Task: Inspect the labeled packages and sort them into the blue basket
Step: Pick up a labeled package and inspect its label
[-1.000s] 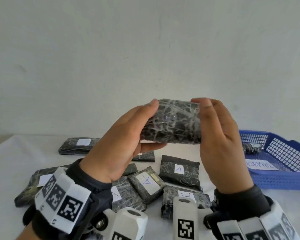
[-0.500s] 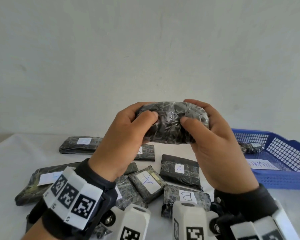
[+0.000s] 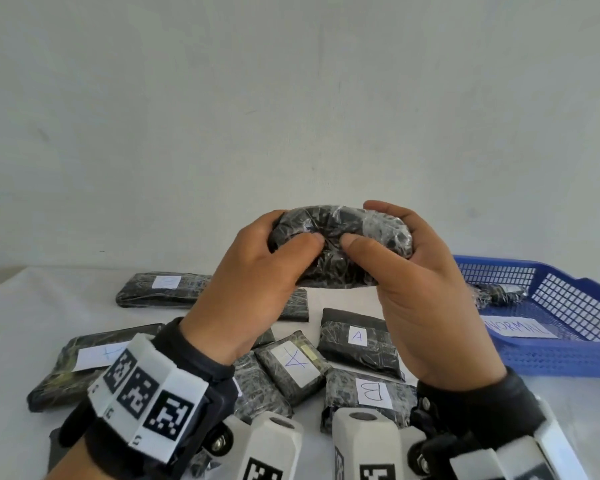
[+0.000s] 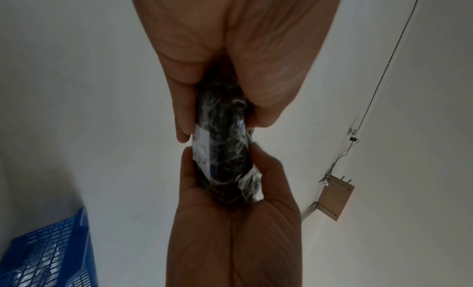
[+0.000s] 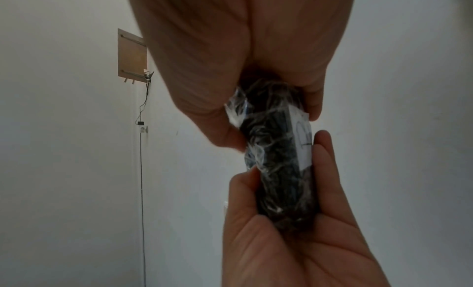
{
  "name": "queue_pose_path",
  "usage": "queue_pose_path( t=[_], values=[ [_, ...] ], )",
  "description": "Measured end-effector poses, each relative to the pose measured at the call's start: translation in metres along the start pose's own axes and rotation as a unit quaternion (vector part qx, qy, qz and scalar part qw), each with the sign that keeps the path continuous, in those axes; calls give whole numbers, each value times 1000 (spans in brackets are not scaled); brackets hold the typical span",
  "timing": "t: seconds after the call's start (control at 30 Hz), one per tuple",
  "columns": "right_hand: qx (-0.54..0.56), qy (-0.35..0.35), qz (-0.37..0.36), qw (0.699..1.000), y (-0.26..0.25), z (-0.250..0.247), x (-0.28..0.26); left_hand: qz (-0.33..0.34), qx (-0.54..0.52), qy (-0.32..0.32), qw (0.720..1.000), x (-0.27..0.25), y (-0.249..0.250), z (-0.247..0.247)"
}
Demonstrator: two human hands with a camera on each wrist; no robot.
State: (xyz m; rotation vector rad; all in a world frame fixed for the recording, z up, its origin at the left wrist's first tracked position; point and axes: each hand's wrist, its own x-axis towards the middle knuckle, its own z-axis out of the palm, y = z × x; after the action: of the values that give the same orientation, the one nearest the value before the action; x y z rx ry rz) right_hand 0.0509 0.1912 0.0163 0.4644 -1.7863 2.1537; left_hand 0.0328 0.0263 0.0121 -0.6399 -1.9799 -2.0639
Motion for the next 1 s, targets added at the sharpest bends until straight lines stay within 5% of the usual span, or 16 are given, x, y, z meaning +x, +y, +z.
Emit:
queue_pose_path(
  t=[0.4, 0.53, 0.7, 0.87, 1.0],
  values=[
    [31, -4, 15, 999, -3, -1, -1, 1, -34, 3, 999, 3, 0, -8],
    [27, 8, 3, 1000, 2, -7, 4, -25, -51, -53, 997, 0, 5, -9],
    [170, -81, 28, 982, -13, -15, 3, -29, -107, 4, 994, 4, 5, -6],
    [73, -7, 8, 997, -6, -14, 5, -43, -141, -27, 989, 2, 5, -5],
    [144, -37, 40, 988, -10, -18, 6, -53, -132, -3, 990, 5, 3, -4]
  ],
)
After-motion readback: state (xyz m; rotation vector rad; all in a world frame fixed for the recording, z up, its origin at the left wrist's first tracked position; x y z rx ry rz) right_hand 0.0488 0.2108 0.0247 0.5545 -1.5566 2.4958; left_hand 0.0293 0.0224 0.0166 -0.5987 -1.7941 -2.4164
